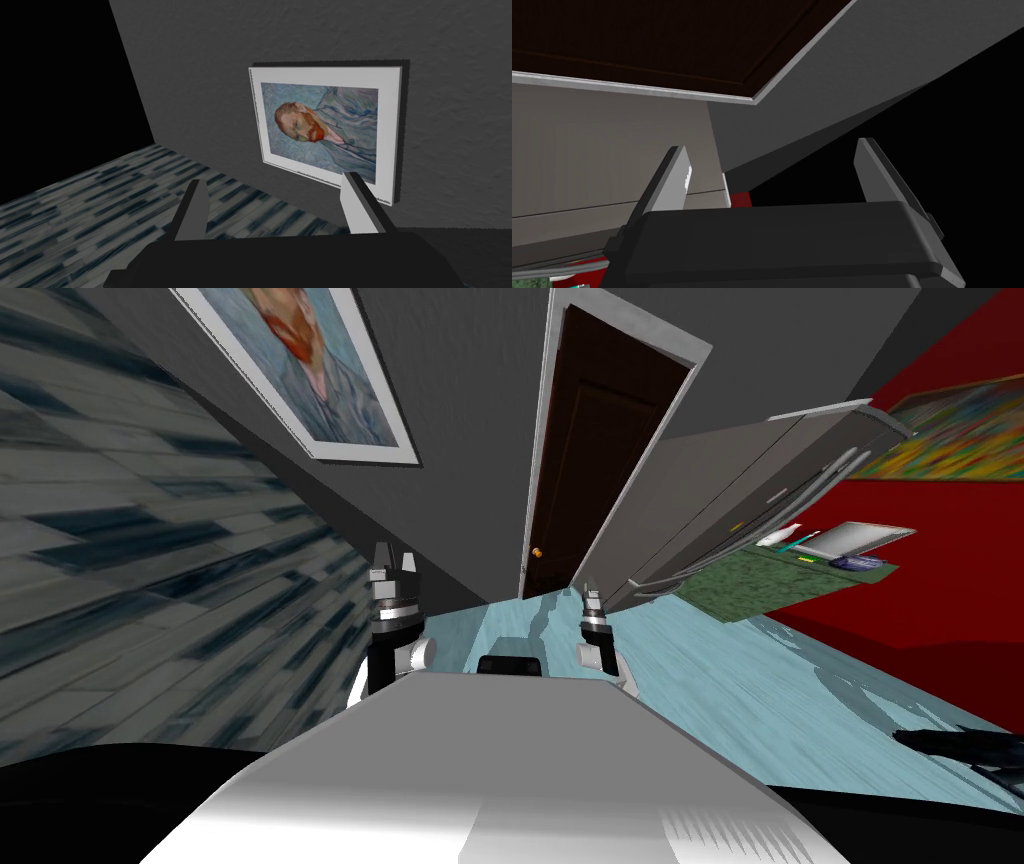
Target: Pull the door open
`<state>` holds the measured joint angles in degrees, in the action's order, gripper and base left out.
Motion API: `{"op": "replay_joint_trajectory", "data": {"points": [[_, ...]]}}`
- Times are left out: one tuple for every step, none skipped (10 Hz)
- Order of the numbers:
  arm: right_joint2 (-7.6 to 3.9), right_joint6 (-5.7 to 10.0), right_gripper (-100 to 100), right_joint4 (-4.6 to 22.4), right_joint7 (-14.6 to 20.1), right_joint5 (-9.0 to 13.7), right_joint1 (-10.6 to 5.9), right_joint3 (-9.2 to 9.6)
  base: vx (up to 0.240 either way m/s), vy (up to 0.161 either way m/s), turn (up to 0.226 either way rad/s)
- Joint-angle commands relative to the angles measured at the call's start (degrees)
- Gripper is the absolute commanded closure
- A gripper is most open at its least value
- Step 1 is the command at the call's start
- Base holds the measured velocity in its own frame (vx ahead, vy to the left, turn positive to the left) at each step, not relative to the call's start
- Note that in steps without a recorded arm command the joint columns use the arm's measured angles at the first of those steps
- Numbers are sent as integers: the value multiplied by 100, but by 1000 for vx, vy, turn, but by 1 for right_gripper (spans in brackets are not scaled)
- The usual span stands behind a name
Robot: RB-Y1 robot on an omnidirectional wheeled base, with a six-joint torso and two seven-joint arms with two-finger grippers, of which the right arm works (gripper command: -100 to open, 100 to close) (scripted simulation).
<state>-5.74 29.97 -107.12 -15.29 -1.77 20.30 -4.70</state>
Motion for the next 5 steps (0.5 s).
{"op": "replay_joint_trajectory", "data": {"points": [[-21, 84, -100, 206, -163, -68, -56, -6, 99, -9, 27], [-38, 128, -100, 338, -256, -107, -100, -14, 92, -2, 29], [-54, 173, -100, 470, -349, -147, -144, -22, 85, -5, 23], [-70, 218, -100, 606, -445, -187, -190, -29, 92, -11, 27], [-85, 266, -100, 747, -544, -229, -237, -37, 91, -17, 27]]}}
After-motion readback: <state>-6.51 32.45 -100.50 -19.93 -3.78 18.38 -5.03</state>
